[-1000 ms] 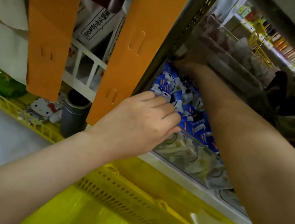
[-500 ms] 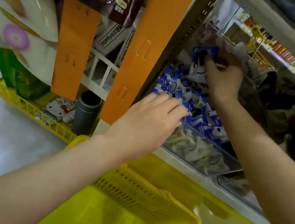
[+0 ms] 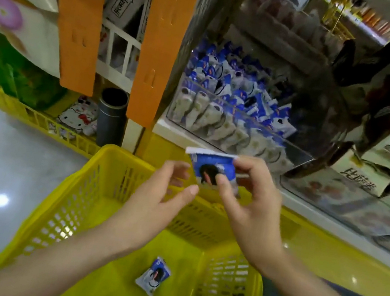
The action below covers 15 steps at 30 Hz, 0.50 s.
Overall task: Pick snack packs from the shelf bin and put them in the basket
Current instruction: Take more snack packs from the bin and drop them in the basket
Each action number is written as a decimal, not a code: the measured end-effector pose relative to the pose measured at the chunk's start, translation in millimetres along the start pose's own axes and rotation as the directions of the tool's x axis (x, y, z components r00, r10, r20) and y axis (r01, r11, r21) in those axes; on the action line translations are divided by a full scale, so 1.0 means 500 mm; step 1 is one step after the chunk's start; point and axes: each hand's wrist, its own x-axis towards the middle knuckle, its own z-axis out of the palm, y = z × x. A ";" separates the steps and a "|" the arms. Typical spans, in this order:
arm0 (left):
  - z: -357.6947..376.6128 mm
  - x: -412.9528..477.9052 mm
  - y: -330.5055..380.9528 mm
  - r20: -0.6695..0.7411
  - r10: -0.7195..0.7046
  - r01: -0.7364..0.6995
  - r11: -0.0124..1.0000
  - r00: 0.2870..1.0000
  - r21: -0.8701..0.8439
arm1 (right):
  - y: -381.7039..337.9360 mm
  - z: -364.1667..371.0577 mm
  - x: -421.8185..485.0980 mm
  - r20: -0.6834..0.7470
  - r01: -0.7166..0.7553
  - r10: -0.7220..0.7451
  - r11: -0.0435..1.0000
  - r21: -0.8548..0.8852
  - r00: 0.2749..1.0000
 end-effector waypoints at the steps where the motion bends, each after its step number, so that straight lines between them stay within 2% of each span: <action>1: 0.007 -0.003 -0.006 0.000 -0.057 0.057 0.987 0.998 -0.147 | 0.007 0.014 -0.023 0.046 -0.102 0.099 0.993 0.055 0.994; 2: 0.013 -0.005 -0.014 -0.006 -0.094 0.089 0.965 0.996 -0.247 | 0.015 0.028 -0.044 0.102 -0.213 0.201 0.970 0.114 0.974; 4: 0.023 -0.009 -0.034 -0.012 -0.146 0.136 0.944 0.989 -0.302 | 0.032 0.054 -0.078 0.206 -0.420 0.379 0.881 0.217 0.902; 8: 0.039 -0.022 -0.086 0.036 -0.289 0.290 0.934 0.957 -0.209 | 0.063 0.088 -0.121 0.362 -0.708 0.608 0.591 0.387 0.706; 10: 0.046 -0.030 -0.104 0.067 -0.325 0.331 0.932 0.943 -0.149 | 0.075 0.097 -0.136 0.359 -0.737 0.644 0.571 0.362 0.675; 15: 0.053 -0.026 -0.129 0.122 -0.358 0.369 0.925 0.926 -0.085 | 0.099 0.107 -0.155 0.324 -0.732 0.657 0.601 0.320 0.681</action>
